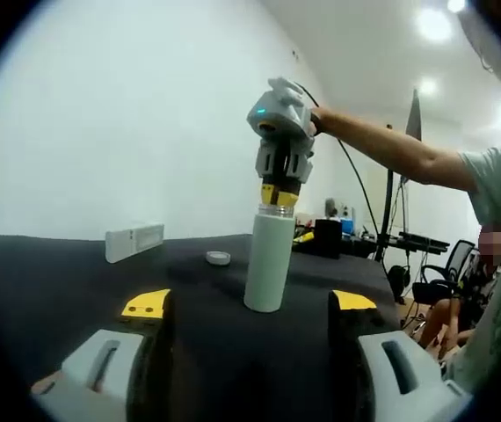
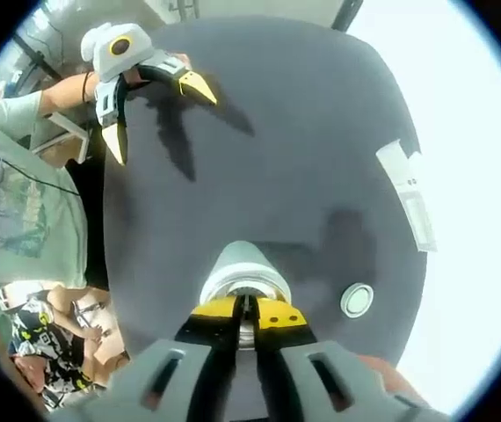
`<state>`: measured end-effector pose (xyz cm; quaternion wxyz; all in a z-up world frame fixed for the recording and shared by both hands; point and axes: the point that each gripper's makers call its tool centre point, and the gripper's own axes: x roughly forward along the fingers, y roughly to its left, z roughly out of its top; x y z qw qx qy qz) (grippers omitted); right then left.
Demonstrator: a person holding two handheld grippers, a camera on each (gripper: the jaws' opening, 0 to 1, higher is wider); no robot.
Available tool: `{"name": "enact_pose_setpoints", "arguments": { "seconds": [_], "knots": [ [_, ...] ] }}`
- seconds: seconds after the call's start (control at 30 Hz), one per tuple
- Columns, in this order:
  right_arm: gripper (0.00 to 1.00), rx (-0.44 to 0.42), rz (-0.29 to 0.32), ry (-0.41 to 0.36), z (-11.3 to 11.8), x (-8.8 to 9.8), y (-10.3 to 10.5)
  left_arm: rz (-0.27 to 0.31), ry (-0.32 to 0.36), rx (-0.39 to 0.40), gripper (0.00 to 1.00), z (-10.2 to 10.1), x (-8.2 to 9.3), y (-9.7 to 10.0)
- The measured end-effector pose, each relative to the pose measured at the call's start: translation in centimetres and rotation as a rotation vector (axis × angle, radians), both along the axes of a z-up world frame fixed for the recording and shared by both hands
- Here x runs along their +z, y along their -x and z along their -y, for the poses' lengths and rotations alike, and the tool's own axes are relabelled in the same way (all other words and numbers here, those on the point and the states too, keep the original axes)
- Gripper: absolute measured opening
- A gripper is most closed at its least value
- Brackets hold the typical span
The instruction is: Assemble the cup parts correctly, then place the assembled cup into the box.
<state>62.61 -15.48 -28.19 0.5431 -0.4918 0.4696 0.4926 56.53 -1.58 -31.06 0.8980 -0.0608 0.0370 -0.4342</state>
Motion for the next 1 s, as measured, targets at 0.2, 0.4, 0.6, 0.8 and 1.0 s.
{"name": "enact_pose_setpoints", "arguments": {
  "seconds": [0.2,0.4,0.6,0.8,1.0],
  "knots": [
    [0.07,0.006,0.008,-0.002,-0.1,0.3,-0.1,-0.003,0.002,0.002,0.71,-0.2,0.0,-0.1],
    [0.09,0.002,0.006,-0.003,0.1,0.9,-0.3,-0.002,0.003,0.002,0.71,-0.1,0.0,-0.2],
    [0.09,-0.006,0.029,-0.033,0.3,2.1,-0.7,0.0,0.002,0.004,0.7,0.0,0.1,-0.2],
    [0.09,-0.014,0.052,-0.092,0.1,3.7,-0.4,0.001,0.009,0.01,0.69,-0.2,0.5,-0.2],
    [0.09,-0.044,0.089,-0.179,1.0,5.9,-0.4,0.0,0.02,0.015,0.67,-0.3,1.3,-0.3]
  ]
}}
